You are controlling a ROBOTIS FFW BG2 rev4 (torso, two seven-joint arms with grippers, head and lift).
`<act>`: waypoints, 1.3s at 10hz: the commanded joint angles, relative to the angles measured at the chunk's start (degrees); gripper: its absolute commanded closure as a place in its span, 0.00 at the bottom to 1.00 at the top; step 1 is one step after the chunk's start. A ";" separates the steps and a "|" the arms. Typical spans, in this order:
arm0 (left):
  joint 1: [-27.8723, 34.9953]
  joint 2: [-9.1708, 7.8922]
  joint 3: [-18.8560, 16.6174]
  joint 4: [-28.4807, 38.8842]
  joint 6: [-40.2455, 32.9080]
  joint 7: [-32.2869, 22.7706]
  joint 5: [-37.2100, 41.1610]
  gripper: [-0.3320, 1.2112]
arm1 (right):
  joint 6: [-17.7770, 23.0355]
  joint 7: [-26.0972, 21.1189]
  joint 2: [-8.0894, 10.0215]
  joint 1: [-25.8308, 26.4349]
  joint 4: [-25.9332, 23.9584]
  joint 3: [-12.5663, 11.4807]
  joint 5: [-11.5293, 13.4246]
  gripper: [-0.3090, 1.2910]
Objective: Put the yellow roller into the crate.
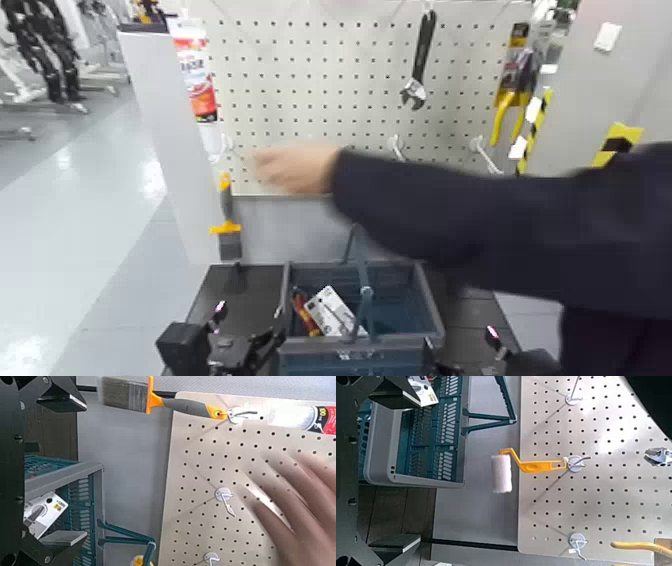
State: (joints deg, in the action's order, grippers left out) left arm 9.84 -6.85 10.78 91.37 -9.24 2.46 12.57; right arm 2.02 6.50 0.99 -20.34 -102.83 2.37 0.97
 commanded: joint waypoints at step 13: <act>-0.35 0.09 0.03 -0.67 -0.69 0.00 0.18 0.33 | -10.73 16.96 3.85 15.06 4.57 -4.57 -0.35 0.27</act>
State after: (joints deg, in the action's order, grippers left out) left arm 9.49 -6.77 10.82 90.70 -9.96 2.46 12.74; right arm -8.29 23.40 4.44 -6.55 -99.00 -2.21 0.53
